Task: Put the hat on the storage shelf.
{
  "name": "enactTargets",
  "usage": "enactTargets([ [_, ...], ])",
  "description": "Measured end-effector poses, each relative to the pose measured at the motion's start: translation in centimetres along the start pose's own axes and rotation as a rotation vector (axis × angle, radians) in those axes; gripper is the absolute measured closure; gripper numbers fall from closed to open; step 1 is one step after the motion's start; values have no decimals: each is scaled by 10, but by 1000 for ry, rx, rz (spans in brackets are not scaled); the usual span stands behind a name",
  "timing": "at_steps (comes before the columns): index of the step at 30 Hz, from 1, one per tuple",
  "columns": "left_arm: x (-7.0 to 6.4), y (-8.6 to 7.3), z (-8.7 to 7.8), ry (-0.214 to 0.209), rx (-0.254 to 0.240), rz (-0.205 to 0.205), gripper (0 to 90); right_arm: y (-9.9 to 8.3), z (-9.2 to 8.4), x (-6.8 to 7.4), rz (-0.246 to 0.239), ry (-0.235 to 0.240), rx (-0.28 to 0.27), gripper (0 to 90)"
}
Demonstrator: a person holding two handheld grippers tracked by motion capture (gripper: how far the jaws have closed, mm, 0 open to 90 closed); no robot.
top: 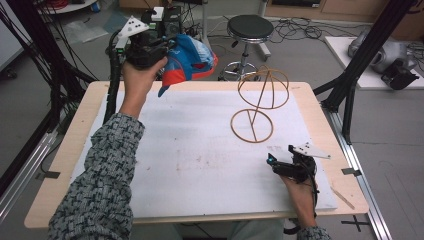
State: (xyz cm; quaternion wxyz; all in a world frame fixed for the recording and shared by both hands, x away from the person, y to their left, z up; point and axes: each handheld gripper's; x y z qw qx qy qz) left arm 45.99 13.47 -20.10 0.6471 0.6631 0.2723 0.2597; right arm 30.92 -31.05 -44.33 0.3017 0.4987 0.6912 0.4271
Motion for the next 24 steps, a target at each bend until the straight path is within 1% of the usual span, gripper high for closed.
enactTargets([
  [1, 0, 0, 0, 0, 0, 0, 887, 0, 0, 0, -1, 0, 0, 109],
  [4, -8, 9, 12, -27, -5, 2, 887, 0, 0, -1, 3, 1, 4, 109],
  [8, -19, 19, 27, -46, -21, 3, 887, -2, -3, -2, -6, -5, 5, 110],
  [11, -26, 24, 40, -57, -30, -1, 887, -4, -5, -5, 4, -7, -1, 109],
  [13, -31, 27, 47, -64, -37, -11, 887, -5, -7, -8, 18, -9, -11, 109],
  [16, -37, 30, 59, -79, -48, -28, 887, -6, -8, -10, 23, -7, -9, 109],
  [20, -46, 30, 75, -91, -45, -32, 887, -6, -8, -11, 25, -2, -9, 109],
  [22, -50, 29, 82, -102, -48, -44, 887, -6, -7, -10, 26, 0, -9, 109],
  [24, -54, 27, 89, -108, -44, -45, 887, -6, -7, -11, 27, 2, -8, 109],
])
Point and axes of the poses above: each handheld gripper's, and its own axes: z roughly forward along the jaws, y roughly out of its top, x roughly to its left, and after that the axes turned 6 degrees about -y, right-handed
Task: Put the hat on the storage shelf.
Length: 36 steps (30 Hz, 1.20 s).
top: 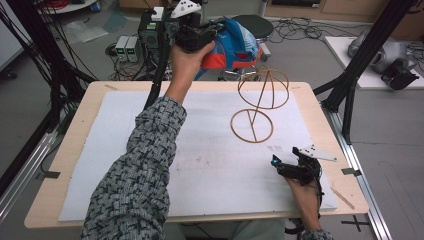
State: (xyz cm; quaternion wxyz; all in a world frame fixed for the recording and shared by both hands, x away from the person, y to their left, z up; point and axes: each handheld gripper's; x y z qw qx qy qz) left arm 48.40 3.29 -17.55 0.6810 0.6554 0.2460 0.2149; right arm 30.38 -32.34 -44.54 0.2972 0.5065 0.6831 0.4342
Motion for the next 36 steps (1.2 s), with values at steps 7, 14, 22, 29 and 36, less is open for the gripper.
enactTargets([
  [7, -7, -7, 19, -15, 6, -16, 887, -1, -1, -2, 9, 1, 5, 109],
  [14, -15, -15, 32, -44, 18, -25, 887, -1, 0, -1, 4, 2, 13, 110],
  [22, -24, -22, 41, -74, 30, -23, 887, -1, 1, -1, 7, 6, 18, 109],
  [29, -33, -26, 48, -99, 46, -11, 886, -1, 1, -2, 3, 6, 18, 109],
  [36, -50, -32, 58, -140, 74, 27, 885, -1, 2, -2, 6, 8, 20, 110],
])
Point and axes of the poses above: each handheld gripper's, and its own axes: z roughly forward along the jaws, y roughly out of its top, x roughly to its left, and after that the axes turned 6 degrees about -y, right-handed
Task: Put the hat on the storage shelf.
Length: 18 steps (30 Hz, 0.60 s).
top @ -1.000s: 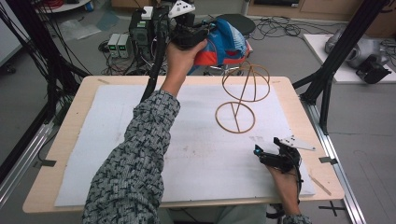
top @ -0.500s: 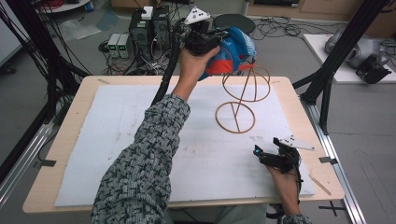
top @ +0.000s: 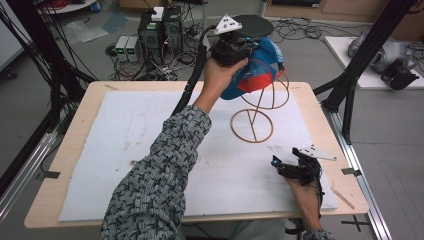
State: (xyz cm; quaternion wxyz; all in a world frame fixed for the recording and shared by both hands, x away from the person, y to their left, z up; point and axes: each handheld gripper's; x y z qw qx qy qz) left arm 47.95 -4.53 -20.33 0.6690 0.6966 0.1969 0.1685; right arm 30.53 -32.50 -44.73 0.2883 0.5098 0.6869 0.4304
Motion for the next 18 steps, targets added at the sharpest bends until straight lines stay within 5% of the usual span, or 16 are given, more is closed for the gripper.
enactTargets([
  [18, -35, -16, 23, -62, 105, 95, 884, 0, 0, 0, 1, 5, 5, 109],
])
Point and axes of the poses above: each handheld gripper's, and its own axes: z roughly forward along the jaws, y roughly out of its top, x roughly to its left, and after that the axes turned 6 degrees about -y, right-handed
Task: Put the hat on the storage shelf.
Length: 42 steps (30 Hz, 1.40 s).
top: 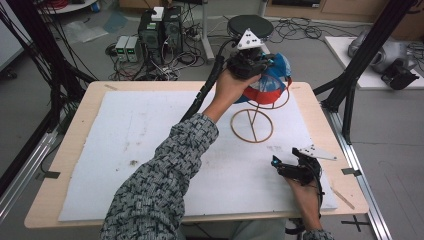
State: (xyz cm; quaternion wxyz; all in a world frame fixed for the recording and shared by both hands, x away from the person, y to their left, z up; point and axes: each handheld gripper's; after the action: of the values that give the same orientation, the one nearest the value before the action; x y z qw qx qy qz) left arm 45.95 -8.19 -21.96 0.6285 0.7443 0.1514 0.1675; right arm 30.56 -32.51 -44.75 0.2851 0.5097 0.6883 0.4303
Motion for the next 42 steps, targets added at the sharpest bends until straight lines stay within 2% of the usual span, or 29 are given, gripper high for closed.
enactTargets([
  [3, -5, -3, 3, -9, 2, -6, 884, 0, 0, 0, 0, -1, -1, 110],
  [6, -9, -6, 6, -14, 16, 11, 884, 0, 0, 0, 2, 2, 5, 109],
  [10, -13, -11, 8, -22, 26, 13, 883, 0, 0, 0, 3, 2, 7, 109],
  [15, -17, -16, 11, -33, 28, 5, 883, 0, 0, 0, 3, 2, 7, 110],
  [17, -19, -17, 12, -37, 40, 17, 883, 0, 0, 0, 2, 3, 8, 110],
  [25, -27, -19, 16, -56, 62, 23, 880, 0, 0, 0, 0, 5, 7, 109],
  [31, -27, -20, 15, -43, 69, 40, 875, 0, 0, 0, -2, 5, 8, 109],
  [36, -25, -24, 15, -41, 71, 34, 739, 0, 1, 0, 0, 6, 11, 109],
  [42, -23, -28, 15, -32, 74, 24, 693, 0, 1, 0, -3, 6, 10, 109],
])
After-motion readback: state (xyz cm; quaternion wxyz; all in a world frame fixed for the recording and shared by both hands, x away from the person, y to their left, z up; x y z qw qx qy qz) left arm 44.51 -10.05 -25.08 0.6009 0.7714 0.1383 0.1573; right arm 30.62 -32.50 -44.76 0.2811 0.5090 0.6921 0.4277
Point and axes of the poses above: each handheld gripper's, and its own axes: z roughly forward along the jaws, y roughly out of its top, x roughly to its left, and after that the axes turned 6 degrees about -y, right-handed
